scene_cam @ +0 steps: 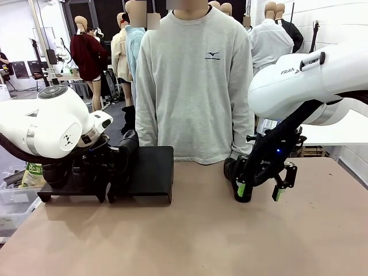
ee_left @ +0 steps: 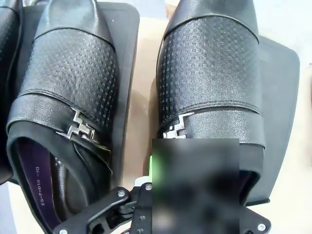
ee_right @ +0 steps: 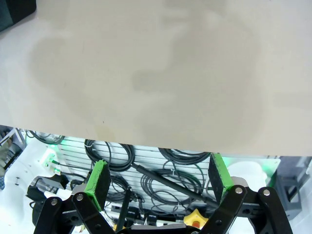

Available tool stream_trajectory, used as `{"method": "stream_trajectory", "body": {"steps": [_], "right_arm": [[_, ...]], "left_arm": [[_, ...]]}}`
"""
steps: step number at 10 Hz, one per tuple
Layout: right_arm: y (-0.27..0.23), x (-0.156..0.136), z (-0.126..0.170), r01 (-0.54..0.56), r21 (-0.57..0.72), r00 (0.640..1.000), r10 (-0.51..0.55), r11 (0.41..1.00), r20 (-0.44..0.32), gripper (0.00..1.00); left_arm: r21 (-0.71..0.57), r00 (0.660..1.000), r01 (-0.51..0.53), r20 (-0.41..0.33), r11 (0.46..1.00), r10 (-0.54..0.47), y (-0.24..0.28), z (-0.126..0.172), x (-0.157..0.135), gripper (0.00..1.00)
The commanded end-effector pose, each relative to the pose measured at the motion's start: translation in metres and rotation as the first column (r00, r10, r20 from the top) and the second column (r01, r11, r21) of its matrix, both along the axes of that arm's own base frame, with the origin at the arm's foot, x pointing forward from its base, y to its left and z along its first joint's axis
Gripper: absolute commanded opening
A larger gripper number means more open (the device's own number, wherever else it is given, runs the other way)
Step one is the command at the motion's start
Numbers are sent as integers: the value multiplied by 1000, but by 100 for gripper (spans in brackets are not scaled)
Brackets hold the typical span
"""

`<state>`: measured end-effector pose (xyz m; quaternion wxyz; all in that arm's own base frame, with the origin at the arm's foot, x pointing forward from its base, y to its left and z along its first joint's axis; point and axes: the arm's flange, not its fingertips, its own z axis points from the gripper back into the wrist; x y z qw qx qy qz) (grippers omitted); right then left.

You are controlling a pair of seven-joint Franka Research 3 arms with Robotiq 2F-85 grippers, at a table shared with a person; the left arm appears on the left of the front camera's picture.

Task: Organize the shoes by placing them on the stand.
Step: Place the Shoe from the middle of the table onto the Shoes Stand.

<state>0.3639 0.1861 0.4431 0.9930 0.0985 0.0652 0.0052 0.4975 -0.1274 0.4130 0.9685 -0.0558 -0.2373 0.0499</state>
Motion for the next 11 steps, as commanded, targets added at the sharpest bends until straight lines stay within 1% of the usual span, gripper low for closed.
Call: {"method": "stream_trajectory", "body": {"steps": [1,3,5,6,7,9,10,11], "right_arm": [[-1,4,3,-20,-17,1000,20,1000,0,100],[-1,4,3,-20,-17,1000,20,1000,0,100],[-1,4,3,-20,-17,1000,20,1000,0,100],[-1,4,3,-20,-17,1000,20,1000,0,100],[-1,4,3,-20,-17,1000,20,1000,0,100],[-1,4,3,-20,-17,1000,20,1000,0,100],[-1,4,3,-20,-17,1000,20,1000,0,100],[-1,4,3,-20,-17,1000,20,1000,0,100]], "left_arm": [[-22,1000,-21,-19,1000,21,1,-1,1,15],[-20,1000,-21,-16,1000,21,2,2,2,54],[-35,1000,23,-15,999,-23,2,7,2,94],[-33,999,24,-20,999,-25,4,11,1,100],[-33,997,55,-51,998,-56,4,19,-1,100],[-4,993,108,-37,994,-108,1,43,-6,100],[21,993,110,-55,994,-109,2,48,-6,100],[-10,997,71,-28,997,-72,-6,27,-3,100]]}}
